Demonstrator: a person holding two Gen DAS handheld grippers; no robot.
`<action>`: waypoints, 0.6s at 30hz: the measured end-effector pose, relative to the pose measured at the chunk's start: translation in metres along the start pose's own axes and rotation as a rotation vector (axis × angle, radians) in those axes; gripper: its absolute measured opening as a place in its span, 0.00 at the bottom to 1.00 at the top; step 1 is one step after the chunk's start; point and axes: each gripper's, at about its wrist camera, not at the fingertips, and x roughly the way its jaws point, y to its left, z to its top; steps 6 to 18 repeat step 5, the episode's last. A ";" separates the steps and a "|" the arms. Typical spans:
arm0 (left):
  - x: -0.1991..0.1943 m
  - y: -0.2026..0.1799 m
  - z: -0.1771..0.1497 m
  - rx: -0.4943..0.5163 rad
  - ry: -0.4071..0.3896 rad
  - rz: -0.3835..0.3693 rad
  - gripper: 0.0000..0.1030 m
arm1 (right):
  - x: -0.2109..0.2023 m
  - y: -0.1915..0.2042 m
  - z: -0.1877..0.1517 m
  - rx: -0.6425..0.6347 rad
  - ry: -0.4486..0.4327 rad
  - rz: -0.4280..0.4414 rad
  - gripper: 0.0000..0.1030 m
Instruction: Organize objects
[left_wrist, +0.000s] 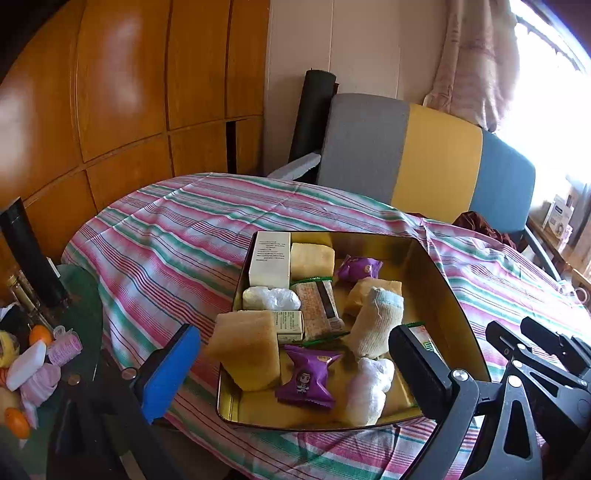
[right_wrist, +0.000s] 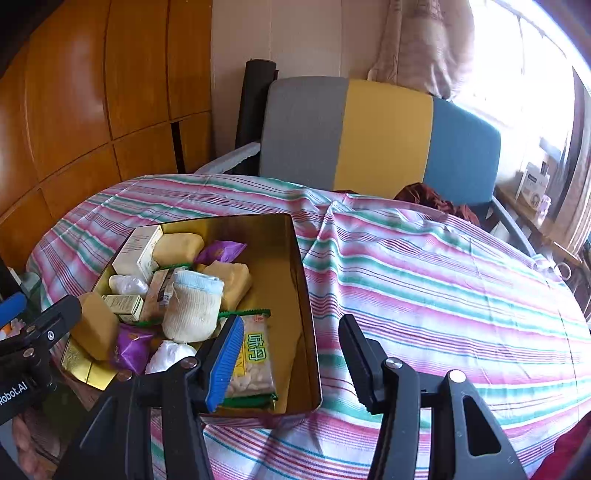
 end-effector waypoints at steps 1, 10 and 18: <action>-0.001 0.000 0.000 0.003 -0.007 0.005 0.99 | 0.001 0.000 0.000 -0.001 0.002 0.004 0.53; -0.004 -0.001 0.002 0.015 -0.028 0.017 0.99 | 0.004 0.002 -0.002 0.005 0.005 0.036 0.53; -0.004 -0.001 0.002 0.015 -0.028 0.017 0.99 | 0.004 0.002 -0.002 0.005 0.005 0.036 0.53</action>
